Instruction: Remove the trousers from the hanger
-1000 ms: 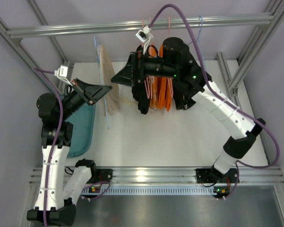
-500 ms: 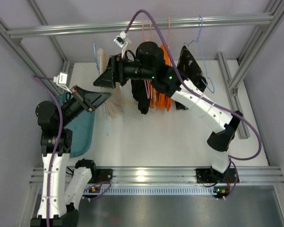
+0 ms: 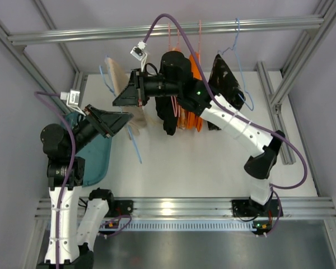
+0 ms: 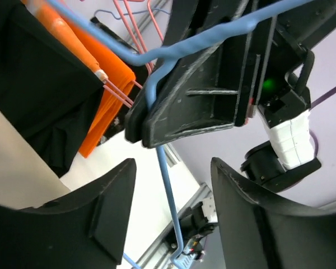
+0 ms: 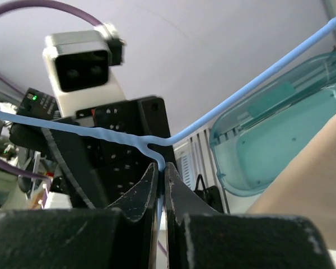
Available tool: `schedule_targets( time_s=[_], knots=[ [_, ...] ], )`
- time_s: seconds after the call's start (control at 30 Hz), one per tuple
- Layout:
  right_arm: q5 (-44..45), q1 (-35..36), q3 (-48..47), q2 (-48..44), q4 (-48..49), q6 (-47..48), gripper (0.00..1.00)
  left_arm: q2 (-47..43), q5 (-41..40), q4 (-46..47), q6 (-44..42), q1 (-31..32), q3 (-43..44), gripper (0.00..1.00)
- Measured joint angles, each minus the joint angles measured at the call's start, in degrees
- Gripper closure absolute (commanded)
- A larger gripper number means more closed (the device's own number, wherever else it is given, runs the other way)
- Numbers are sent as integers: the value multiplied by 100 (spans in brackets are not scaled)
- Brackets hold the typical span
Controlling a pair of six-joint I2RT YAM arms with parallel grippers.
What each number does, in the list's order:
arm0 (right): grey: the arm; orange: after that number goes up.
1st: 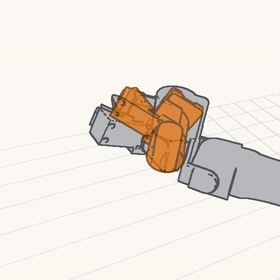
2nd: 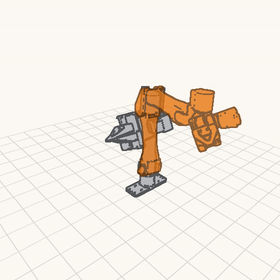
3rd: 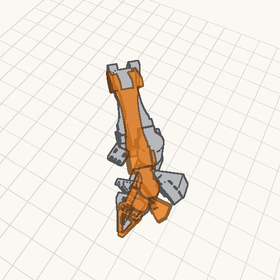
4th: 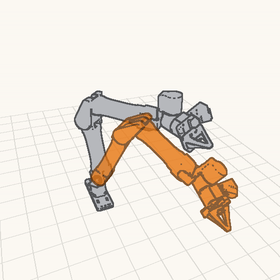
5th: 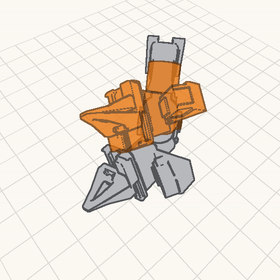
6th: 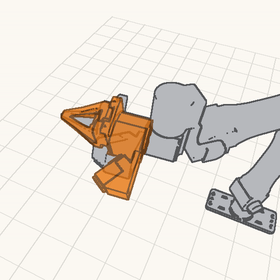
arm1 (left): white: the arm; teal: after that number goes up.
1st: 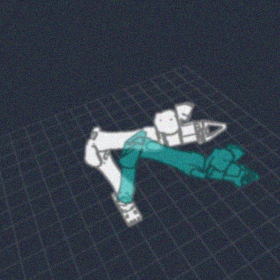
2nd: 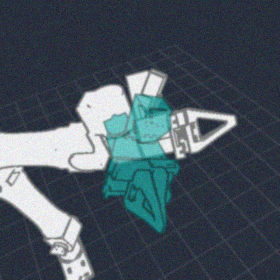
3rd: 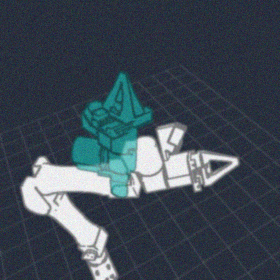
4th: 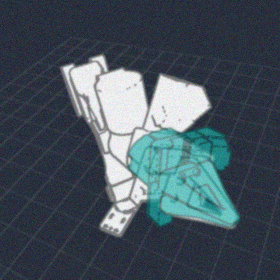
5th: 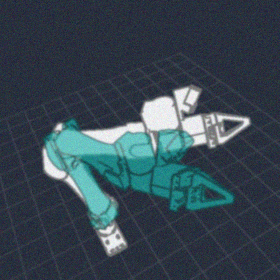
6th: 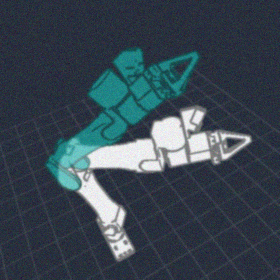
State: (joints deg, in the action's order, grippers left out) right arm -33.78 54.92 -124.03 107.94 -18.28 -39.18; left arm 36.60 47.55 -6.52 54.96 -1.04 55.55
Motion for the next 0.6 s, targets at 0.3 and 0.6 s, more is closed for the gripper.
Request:
schedule_targets(
  time_s=[0.3,0.6],
  knots=[
    [-721,-284,636,-192,173,-455,100,-326,-909,-1506,-2092,0,1016,17],
    [-1215,-673,903,-640,608,-1110,100,-715,-1180,-3305,-4640,0,1325,12]
  ],
)
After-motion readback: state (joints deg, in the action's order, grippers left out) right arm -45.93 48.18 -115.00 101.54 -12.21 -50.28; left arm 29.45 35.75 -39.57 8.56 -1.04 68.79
